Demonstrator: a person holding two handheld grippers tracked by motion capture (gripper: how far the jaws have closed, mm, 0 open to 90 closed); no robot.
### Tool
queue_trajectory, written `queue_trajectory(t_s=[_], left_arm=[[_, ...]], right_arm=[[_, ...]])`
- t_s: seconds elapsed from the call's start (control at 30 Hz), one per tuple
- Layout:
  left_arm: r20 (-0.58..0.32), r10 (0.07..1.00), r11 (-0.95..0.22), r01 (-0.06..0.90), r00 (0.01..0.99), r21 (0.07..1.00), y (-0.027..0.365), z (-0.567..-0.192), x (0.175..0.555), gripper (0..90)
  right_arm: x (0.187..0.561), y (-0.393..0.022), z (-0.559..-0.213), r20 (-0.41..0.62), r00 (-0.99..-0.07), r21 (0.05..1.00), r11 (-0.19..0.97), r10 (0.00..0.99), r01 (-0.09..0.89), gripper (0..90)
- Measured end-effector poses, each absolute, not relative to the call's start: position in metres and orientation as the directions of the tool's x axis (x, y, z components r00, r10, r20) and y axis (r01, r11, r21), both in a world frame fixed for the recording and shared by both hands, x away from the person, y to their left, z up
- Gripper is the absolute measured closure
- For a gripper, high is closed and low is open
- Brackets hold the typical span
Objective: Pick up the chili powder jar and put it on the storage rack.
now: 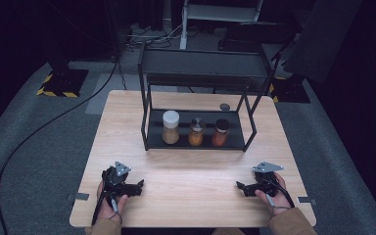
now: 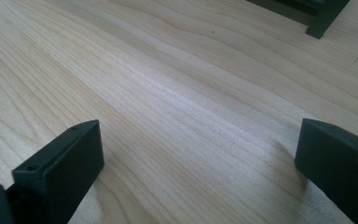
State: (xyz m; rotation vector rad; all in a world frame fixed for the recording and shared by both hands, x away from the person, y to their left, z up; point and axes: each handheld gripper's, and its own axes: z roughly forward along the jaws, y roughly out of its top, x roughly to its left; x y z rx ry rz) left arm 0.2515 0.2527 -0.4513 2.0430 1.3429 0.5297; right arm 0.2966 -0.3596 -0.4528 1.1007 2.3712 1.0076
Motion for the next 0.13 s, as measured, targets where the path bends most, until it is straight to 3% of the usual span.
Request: queue_trajectory(t_s=[0.13], left_arm=[[-0.009, 0.917, -0.283, 0.664, 0.399, 0.692, 0.2526, -0.4512, 0.2515, 0.1]], right_arm=[[0.2967, -0.3595, -0.4528, -0.008, -0.643, 0.722, 0.449, 0.766, 0.526, 0.7]])
